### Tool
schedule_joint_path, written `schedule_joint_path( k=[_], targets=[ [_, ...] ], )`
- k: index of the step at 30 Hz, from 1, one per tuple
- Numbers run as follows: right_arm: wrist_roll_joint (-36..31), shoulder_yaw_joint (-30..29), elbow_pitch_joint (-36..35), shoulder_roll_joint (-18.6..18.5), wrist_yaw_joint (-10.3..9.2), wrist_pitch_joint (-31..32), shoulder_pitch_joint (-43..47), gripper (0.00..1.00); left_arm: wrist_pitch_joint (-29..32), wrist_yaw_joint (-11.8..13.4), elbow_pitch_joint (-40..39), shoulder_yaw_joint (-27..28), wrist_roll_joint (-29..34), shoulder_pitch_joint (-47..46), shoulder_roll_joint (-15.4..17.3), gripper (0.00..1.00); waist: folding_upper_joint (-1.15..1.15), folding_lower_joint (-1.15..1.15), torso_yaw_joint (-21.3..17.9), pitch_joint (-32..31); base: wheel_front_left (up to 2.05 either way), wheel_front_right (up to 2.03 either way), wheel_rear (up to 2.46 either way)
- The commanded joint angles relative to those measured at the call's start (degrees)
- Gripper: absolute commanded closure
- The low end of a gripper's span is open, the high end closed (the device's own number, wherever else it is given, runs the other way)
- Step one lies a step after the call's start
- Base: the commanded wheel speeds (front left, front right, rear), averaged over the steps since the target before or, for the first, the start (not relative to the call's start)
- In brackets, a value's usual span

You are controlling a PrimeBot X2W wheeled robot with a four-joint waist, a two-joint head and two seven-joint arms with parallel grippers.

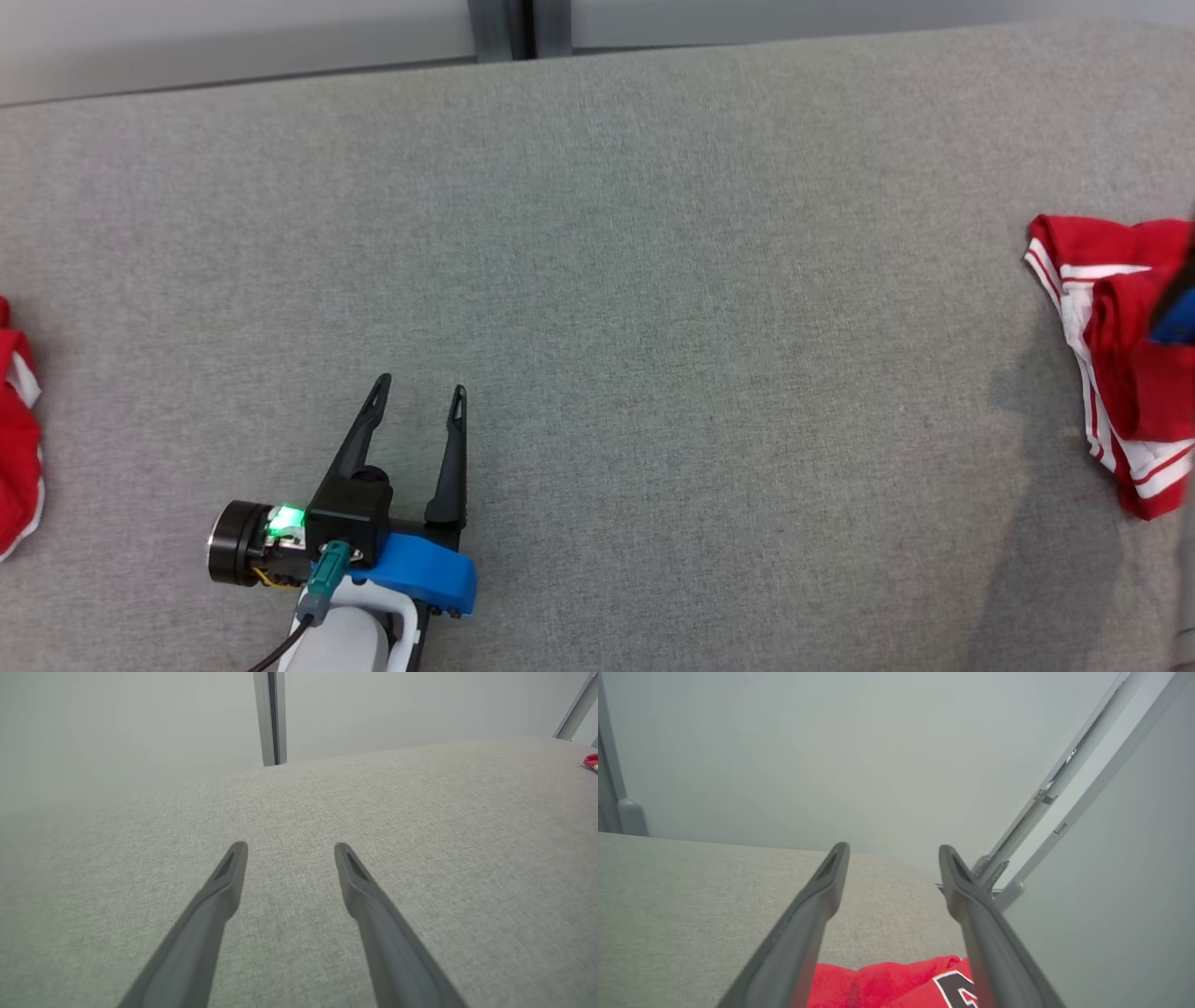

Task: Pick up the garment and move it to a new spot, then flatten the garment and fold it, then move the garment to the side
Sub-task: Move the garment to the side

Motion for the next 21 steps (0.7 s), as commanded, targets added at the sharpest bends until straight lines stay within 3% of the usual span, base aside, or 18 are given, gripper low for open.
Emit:
schedule_joint_path(
  k=[1,8,21],
  targets=[
    [2.11,2.38,-1.97,1.86,-0.02,-0.22,1.72,0.0,-0.14,0.62,-0.5,0.53,-0.09,0.14,0.07,0.0,0.0,-0.01,0.05,-0.89,0.0,0.0,0.0],
    [12.86,12.23,-10.4,7.89,-0.02,-0.26,10.47,0.0,-0.15,2.66,-0.74,2.47,-0.85,1.51,-0.18,0.0,0.0,-0.01,2.07,-4.7,0.0,0.0,0.0],
    [24.05,21.32,-11.14,9.79,-0.02,-0.26,26.35,0.0,-0.15,4.31,1.58,7.4,-1.55,5.66,-0.01,0.0,0.0,-0.01,5.04,-12.56,0.0,0.0,0.0]
  ],
)
